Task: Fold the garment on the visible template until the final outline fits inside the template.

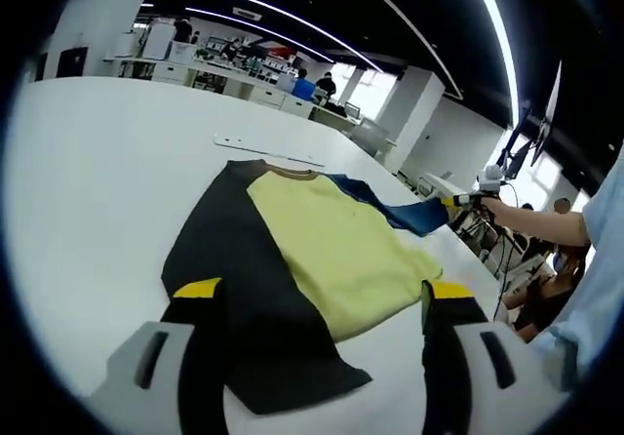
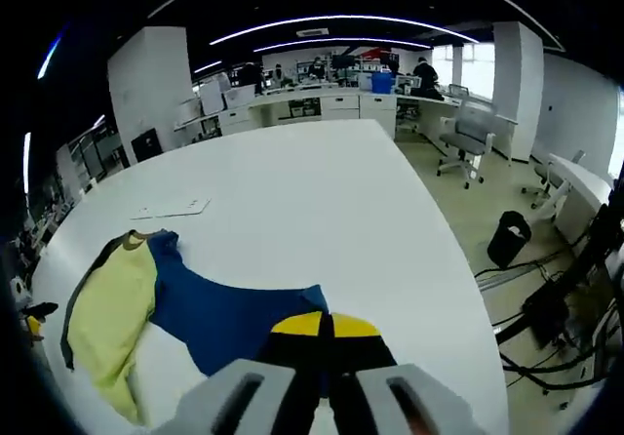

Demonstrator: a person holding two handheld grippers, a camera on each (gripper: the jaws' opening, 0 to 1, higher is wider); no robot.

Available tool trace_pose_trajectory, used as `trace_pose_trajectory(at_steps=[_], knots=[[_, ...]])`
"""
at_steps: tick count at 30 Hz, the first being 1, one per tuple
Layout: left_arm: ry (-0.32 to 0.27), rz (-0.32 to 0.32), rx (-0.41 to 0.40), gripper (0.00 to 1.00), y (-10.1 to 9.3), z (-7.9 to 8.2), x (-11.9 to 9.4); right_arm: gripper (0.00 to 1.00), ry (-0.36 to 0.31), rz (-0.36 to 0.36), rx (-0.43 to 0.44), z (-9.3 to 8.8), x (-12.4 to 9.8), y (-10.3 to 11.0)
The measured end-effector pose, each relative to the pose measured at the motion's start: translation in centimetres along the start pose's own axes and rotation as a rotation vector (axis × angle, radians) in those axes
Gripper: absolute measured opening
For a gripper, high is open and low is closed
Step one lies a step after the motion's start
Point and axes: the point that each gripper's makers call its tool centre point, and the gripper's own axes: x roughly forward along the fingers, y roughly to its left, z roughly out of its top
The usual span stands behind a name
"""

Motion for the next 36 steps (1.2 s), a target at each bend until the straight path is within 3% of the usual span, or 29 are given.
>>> trace_pose_trajectory(at_steps=[9, 18, 26, 36], knots=[[0.028, 0.011, -0.019, 0.79, 0.0, -0.9, 0.0, 0.00, 0.035, -0.084, -0.020, -0.4, 2.2, -4.1], [0.040, 0.015, -0.032, 0.79, 0.1, -1.1, 0.3, 0.00, 0.092, -0.131, 0.005, -2.3, 4.0, -7.2], [0.055, 0.016, -0.048, 0.78, -0.1, -1.3, 0.4, 0.00, 0.169, -0.168, 0.017, -5.0, 4.8, -8.5], [0.048, 0.023, -0.065, 0.78, 0.2, -1.2, 0.2, 0.00, 0.174, -0.179, -0.012, -6.0, 4.8, -8.3]])
